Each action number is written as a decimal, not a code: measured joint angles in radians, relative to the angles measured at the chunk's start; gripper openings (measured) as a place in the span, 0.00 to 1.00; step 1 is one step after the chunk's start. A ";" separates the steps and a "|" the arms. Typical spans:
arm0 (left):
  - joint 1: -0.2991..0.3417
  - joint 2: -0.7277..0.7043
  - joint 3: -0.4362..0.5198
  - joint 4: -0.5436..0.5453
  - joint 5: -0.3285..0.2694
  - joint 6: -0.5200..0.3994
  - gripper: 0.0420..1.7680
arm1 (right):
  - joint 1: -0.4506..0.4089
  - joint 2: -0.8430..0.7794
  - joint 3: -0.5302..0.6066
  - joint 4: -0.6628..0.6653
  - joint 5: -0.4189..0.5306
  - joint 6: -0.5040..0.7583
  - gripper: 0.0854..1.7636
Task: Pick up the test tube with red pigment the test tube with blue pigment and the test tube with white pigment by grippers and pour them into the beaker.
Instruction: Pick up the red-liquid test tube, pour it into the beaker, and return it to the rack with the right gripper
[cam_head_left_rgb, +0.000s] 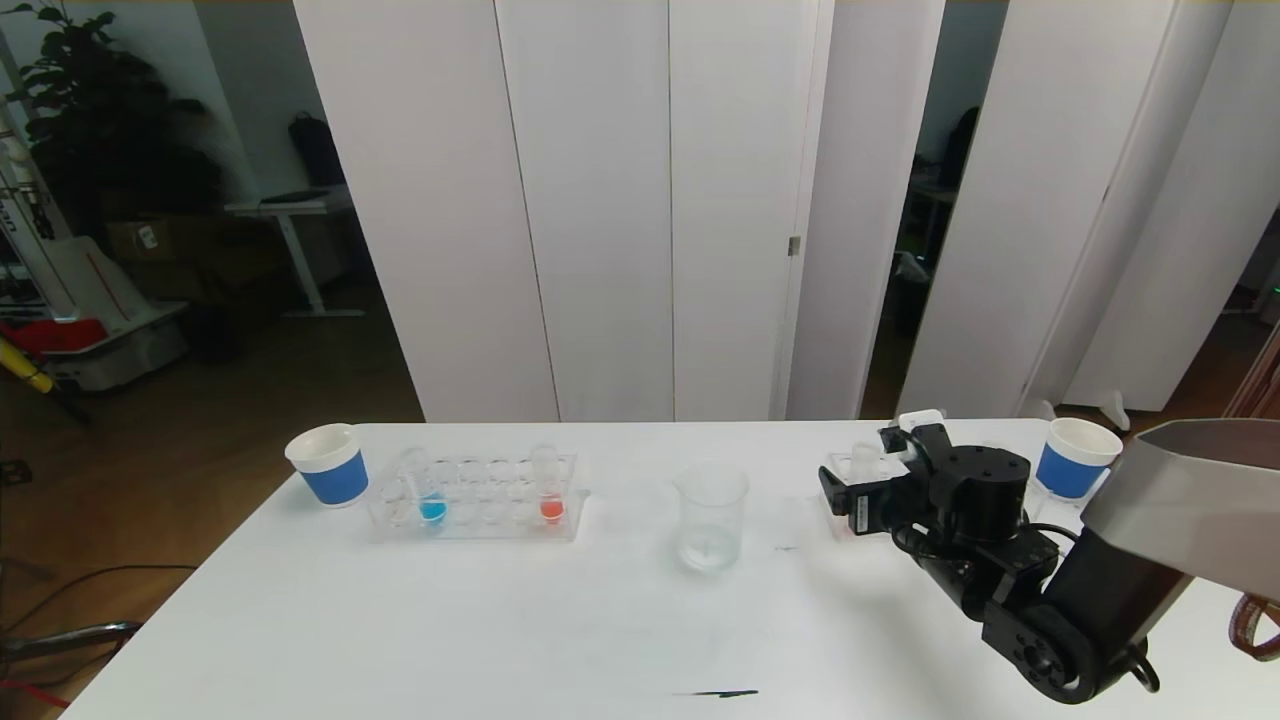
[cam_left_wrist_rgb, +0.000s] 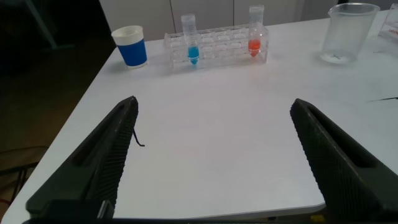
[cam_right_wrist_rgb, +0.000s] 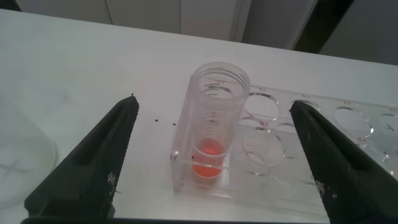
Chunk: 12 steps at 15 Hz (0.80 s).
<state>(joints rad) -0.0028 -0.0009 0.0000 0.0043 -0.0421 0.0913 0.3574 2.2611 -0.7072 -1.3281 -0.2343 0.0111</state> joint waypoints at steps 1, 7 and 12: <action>0.000 0.000 0.000 0.000 0.000 0.000 0.99 | 0.000 0.005 -0.006 0.001 0.000 0.000 0.99; 0.000 0.000 0.000 0.000 0.000 0.000 0.99 | -0.001 0.029 -0.039 0.003 0.000 -0.011 0.61; 0.000 0.000 0.000 0.000 0.000 0.000 0.99 | -0.011 0.034 -0.045 0.006 0.006 -0.008 0.29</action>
<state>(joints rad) -0.0028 -0.0009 0.0000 0.0047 -0.0417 0.0909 0.3464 2.2951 -0.7519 -1.3219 -0.2283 0.0028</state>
